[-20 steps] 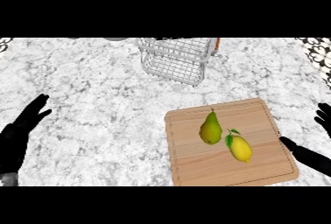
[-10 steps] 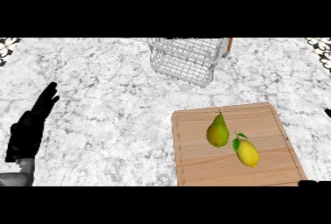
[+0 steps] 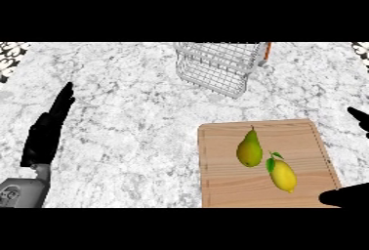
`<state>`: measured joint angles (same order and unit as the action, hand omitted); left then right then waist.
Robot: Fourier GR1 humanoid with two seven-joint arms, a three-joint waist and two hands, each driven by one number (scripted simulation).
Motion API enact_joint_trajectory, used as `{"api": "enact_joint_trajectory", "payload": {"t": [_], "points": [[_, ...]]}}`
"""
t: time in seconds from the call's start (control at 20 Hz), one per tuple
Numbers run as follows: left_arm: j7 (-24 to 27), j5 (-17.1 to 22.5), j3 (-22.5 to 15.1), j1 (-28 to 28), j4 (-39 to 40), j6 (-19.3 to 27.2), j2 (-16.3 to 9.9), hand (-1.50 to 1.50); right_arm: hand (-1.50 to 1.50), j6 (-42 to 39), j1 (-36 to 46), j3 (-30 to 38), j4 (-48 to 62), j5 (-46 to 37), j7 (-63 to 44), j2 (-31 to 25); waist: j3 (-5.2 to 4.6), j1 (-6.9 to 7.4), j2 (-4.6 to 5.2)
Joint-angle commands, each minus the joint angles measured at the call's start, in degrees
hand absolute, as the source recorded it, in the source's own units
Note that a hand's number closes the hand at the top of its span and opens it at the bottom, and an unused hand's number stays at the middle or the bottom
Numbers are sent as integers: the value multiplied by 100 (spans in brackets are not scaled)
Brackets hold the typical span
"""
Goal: Pick the lemon from the cutting board and place it in the tiered basket
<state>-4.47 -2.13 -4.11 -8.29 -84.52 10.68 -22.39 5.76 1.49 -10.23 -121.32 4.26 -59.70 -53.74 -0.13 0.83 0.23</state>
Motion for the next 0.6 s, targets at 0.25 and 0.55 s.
{"api": "enact_joint_trajectory", "payload": {"t": [0.25, 0.55], "points": [[80, -8, 145, -5, 97, -195, -3, 0, -150, -448, 963, -905, 645, -197, -1358, 408, 6, 14, -15], [45, -125, 130, 255, -176, -65, 178, 0, -150, -541, 837, -1131, 511, -400, -1584, 609, 9, -42, -34]]}}
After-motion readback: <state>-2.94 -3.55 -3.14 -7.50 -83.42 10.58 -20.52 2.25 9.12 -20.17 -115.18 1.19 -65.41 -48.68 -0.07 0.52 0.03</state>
